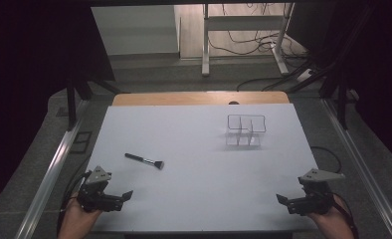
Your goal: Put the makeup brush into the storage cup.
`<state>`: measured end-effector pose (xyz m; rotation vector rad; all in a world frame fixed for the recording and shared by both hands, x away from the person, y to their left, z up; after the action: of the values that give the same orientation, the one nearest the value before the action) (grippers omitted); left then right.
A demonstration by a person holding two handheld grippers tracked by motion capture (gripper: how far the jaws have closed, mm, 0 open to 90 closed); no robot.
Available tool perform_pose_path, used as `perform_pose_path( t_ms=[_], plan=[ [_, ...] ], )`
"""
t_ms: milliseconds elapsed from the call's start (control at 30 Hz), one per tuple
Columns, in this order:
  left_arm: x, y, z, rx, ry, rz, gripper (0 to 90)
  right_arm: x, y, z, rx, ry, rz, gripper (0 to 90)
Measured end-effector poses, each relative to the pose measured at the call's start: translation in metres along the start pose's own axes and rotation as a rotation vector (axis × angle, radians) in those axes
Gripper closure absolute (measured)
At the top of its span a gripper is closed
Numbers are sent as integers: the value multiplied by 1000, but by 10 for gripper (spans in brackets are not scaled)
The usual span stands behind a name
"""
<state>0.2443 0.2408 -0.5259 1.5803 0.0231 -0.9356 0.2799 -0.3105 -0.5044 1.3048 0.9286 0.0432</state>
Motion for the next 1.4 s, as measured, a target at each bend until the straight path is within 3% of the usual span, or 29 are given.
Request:
perform_pose_path(
  t_ms=[233,1400],
  plan=[
    [4,5,-3,-31,-12,8,27,0,2,0,11,-2,17,0],
    [23,18,-14,30,-20,-65,27,0,1,2,34,-10,13,0]
  ],
)
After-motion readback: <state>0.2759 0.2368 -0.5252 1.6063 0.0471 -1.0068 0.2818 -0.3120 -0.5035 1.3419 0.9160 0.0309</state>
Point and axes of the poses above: each handheld gripper's, and its own axes: x roughly forward along the jaws, y roughly out of its top, z roughly to its right, the point moved 5 cm from there along x, roughly forward along the jaws, and after that the axes turned 13 degrees about z, right-handed, at the moved point
